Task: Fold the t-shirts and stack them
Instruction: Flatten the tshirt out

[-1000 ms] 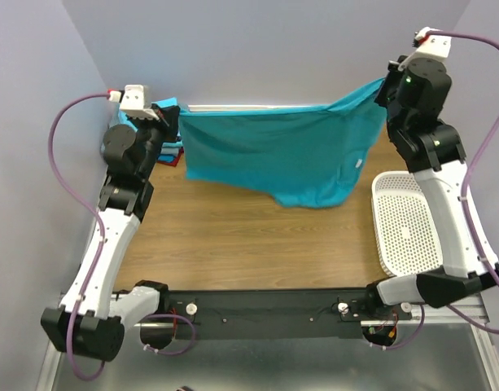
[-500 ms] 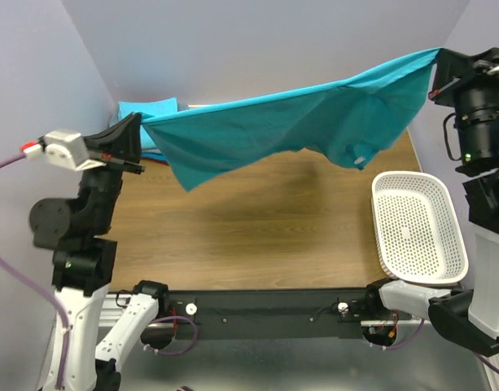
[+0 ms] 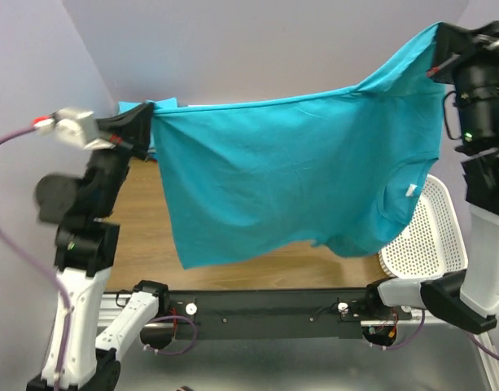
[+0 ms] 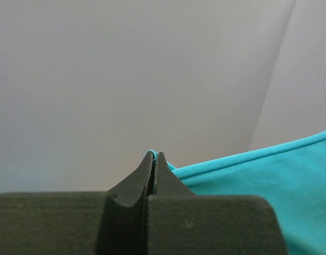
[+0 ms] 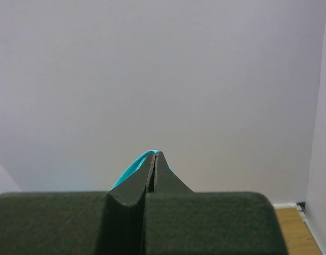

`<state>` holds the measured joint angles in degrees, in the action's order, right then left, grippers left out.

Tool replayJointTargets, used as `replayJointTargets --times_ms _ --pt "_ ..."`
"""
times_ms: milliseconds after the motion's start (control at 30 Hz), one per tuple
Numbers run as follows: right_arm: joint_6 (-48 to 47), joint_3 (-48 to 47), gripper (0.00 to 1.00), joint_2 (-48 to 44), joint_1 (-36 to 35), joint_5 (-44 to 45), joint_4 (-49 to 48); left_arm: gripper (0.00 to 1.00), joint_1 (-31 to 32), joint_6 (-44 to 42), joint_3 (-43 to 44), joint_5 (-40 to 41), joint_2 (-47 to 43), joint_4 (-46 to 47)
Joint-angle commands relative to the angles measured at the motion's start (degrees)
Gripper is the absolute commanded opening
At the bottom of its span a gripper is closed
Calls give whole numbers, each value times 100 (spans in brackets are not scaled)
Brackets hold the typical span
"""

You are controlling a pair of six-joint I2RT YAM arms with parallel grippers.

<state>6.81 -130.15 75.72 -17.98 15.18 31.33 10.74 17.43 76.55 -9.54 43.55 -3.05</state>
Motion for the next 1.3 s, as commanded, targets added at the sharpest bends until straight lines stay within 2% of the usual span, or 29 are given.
replayJointTargets --times_ms 0,67,100,200,300,333,367,400,433,467,500,533,667,900,1000,1100,1267 --pt "-101 1082 0 399 31 817 -213 0 7 251 -919 92 627 276" --pt "-75 1639 0 478 22 1065 -434 0 7 348 -1282 180 882 664" --pt "-66 2172 0 644 22 1179 -531 0 7 392 -1588 250 1231 952" --pt "4 2835 0 1197 101 1628 -1013 0 7 568 -1977 312 2155 1402" --pt "206 2855 0 1856 373 1708 -1129 2 7 621 -1882 487 3280 1701" --pt "250 2750 0 2380 435 1647 -1147 14 7 630 -1794 636 3561 1737" --pt "286 2479 4 2621 566 1463 -1156 37 7 604 -1454 777 4069 1633" --pt "234 2285 15 2893 611 1392 -1156 48 7 560 -1242 1065 4309 1545" --pt "146 2118 65 3104 611 1322 -1156 57 7 507 -1004 1086 4502 1388" --pt "-3 1855 93 3454 611 1199 -1130 71 15 446 -776 1103 4739 1212" --pt "-21 1800 100 3536 611 1111 -1121 75 59 419 -547 1130 4750 1149" --pt "-22 1809 100 3572 611 1084 -1094 79 138 402 -493 1130 4742 1157" --pt "127 2510 100 3134 611 681 -1103 81 428 235 -597 1244 4417 1193" --pt "803 4382 100 1966 602 -260 -1103 81 754 445 -1773 981 4109 1184" --pt "1138 5277 100 1640 602 -752 -1112 81 850 525 -2195 682 4170 1236" --pt "1383 5744 100 1472 559 -1209 -1129 81 921 559 -2495 647 4170 1254" --pt "1648 6623 100 1226 453 -1289 -1252 80 938 560 -2804 489 4214 1263"
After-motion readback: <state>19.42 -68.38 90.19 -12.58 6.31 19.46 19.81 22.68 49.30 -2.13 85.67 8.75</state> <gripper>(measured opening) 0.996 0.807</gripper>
